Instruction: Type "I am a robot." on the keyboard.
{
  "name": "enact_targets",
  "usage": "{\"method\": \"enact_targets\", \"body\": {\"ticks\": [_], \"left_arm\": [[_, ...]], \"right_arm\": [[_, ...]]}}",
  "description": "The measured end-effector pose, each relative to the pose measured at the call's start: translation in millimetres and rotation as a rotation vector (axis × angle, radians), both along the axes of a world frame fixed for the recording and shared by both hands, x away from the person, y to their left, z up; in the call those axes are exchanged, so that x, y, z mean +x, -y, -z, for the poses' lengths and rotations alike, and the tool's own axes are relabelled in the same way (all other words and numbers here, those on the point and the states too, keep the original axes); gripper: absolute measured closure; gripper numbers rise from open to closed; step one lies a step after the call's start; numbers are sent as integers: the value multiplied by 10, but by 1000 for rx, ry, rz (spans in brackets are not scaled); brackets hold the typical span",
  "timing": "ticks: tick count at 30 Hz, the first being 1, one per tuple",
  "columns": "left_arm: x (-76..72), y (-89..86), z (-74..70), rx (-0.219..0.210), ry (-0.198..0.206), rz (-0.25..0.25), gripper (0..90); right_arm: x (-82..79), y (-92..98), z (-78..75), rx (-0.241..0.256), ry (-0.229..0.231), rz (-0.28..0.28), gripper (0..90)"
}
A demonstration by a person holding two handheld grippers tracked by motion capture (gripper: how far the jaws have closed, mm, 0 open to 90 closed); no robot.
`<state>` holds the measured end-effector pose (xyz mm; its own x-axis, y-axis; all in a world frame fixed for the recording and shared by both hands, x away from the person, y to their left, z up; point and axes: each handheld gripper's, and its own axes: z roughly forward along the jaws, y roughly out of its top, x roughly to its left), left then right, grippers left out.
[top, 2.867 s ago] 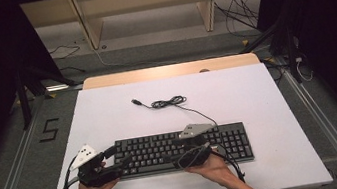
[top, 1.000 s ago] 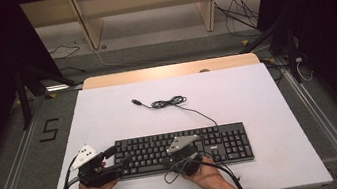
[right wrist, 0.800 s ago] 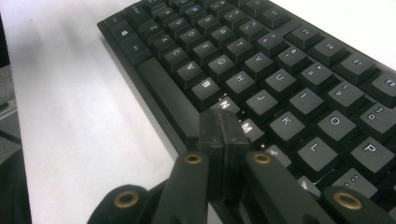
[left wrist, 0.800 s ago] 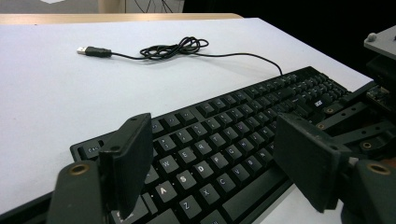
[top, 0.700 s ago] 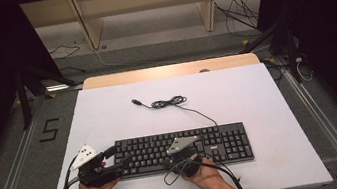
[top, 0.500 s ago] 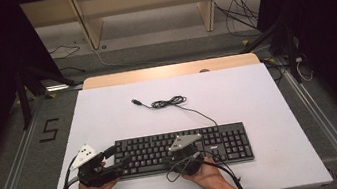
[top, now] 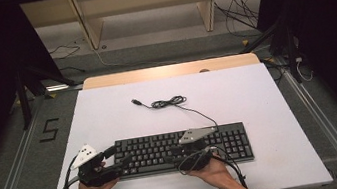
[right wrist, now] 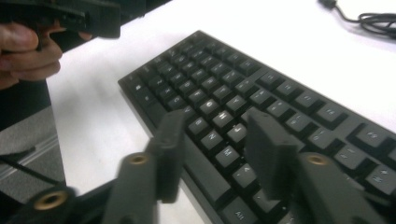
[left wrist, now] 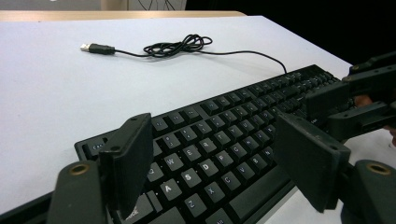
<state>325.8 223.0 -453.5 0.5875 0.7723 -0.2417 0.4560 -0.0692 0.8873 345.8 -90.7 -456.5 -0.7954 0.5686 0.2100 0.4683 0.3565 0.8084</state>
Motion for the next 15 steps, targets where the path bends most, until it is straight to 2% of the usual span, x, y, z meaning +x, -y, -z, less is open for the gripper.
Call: {"method": "enact_targets", "body": {"ticks": [5,15], "left_arm": [[11,4,14,0,-7,-4,285],[41,13,43,16,-22,-7,289]], "right_arm": [[3,103,-75,25,24,28,445],[-48,304,-152,80,52,68,372]]}}
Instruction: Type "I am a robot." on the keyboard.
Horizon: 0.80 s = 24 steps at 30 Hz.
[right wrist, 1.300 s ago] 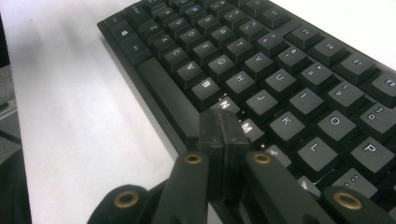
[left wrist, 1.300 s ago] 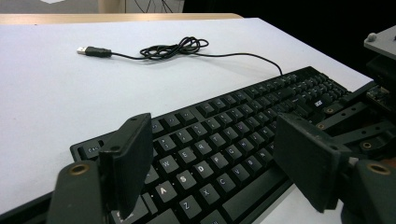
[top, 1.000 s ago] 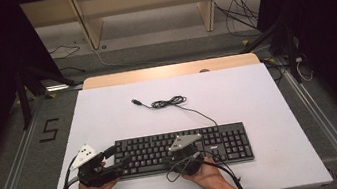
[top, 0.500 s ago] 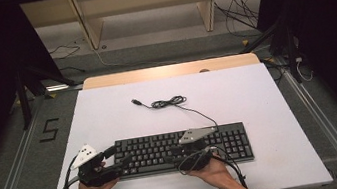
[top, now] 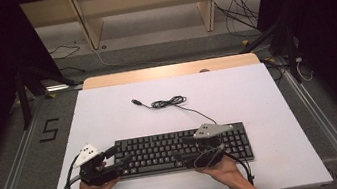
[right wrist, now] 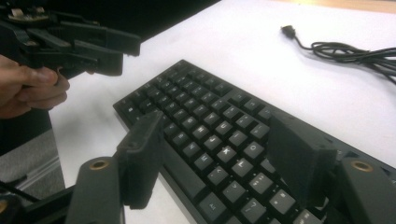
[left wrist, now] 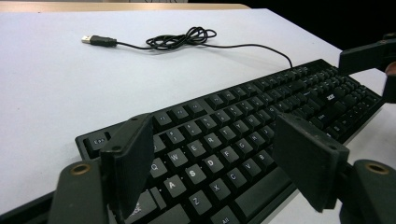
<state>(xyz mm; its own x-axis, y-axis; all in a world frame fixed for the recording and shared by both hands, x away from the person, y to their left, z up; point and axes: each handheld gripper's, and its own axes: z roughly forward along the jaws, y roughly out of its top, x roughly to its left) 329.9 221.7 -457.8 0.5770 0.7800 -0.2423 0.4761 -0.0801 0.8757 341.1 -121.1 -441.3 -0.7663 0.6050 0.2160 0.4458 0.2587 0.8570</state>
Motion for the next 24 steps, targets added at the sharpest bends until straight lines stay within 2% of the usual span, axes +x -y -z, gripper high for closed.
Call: {"method": "enact_targets", "body": {"ticks": [7,12,20,24], "left_arm": [[22,-4,21,-2,-14,-7,306],[37,5,43,17,-35,-6,355],[83,-31,90,45,-81,-35,556],[102,-30,120,76,-107,-48,667]], "right_arm": [[-40,76,-16,9,10,21,330],[-56,115,-21,19,23,36,320],[-85,159,-25,25,24,43,319],[-96,160,-26,26,27,39,319]]}}
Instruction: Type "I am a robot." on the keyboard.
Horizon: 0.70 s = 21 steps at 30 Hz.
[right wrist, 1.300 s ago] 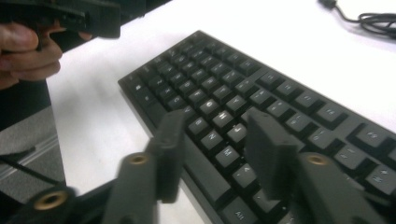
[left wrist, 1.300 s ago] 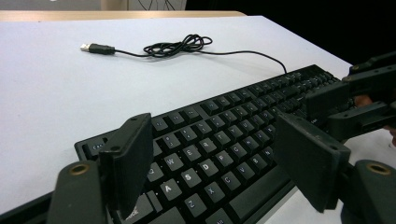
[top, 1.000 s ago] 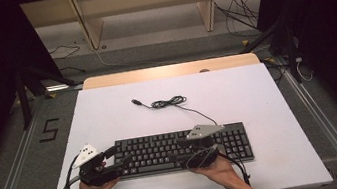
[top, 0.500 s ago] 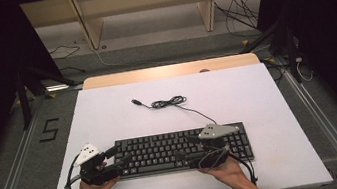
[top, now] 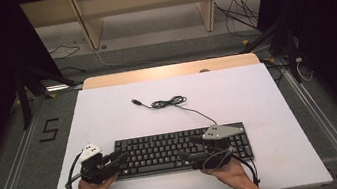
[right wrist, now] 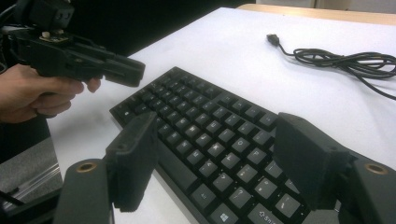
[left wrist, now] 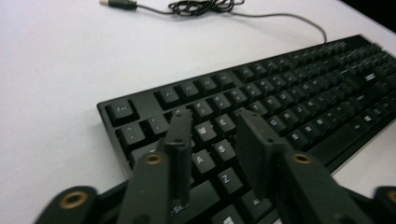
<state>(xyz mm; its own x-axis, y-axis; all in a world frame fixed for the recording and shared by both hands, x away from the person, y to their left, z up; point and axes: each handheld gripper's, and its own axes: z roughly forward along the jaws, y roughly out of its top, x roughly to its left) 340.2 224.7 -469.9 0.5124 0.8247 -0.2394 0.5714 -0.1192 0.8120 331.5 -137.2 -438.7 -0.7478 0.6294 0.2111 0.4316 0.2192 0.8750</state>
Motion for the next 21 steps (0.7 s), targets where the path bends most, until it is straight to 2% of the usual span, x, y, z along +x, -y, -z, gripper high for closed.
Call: {"method": "enact_targets", "body": {"ticks": [9,14,21], "left_arm": [[62,46,58,53,-34,12,843],[87,77,82,77,-45,19,887],[111,101,115,95,-62,21,889]], "right_arm": [[-17,0,-4,3,2,2,317],[-26,5,-5,6,2,0,314],[-33,3,-7,8,3,-1,312]]}}
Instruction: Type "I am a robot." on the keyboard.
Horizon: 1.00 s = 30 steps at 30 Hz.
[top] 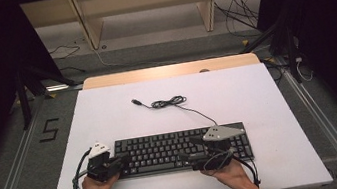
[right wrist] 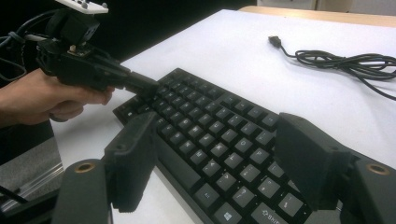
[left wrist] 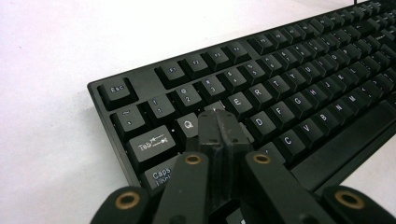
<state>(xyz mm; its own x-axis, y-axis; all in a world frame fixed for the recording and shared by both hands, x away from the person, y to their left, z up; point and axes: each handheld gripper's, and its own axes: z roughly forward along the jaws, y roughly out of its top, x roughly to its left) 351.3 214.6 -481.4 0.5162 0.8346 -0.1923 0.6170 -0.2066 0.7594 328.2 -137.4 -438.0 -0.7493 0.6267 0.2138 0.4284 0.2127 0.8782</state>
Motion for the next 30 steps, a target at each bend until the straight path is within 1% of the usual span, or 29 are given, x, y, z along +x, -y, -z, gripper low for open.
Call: {"method": "enact_targets", "body": {"ticks": [3,5,9,10,11,19,21,22,23,27,28,30], "left_arm": [[1,10,5,2,-4,0,889],[5,13,12,11,-7,4,889],[6,24,18,10,-6,1,890],[9,26,22,11,-14,1,890],[12,29,31,24,-25,9,890],[23,23,27,17,-28,7,891],[20,17,18,11,-23,5,890],[16,12,9,0,-15,5,889],[14,3,-7,-1,-10,4,888],[-13,-38,-72,-39,17,5,864],[-22,-42,-84,-56,26,2,852],[-41,-60,-113,-68,36,5,827]], "right_arm": [[-1,-1,0,0,-1,0,311],[-2,-2,0,0,1,-2,311],[-5,-5,1,-2,0,-3,311],[-5,-6,1,-3,1,-4,311],[-5,-6,1,-3,1,-5,311],[-10,-13,1,-4,2,-5,311],[-11,-15,0,-3,2,-7,311],[-12,-16,-1,-4,4,-8,311],[-11,-16,-2,-3,4,-8,311],[-9,-10,-4,-1,6,-5,311],[-8,-8,-5,-1,6,-4,311],[-8,-8,-5,0,5,-3,311]]}}
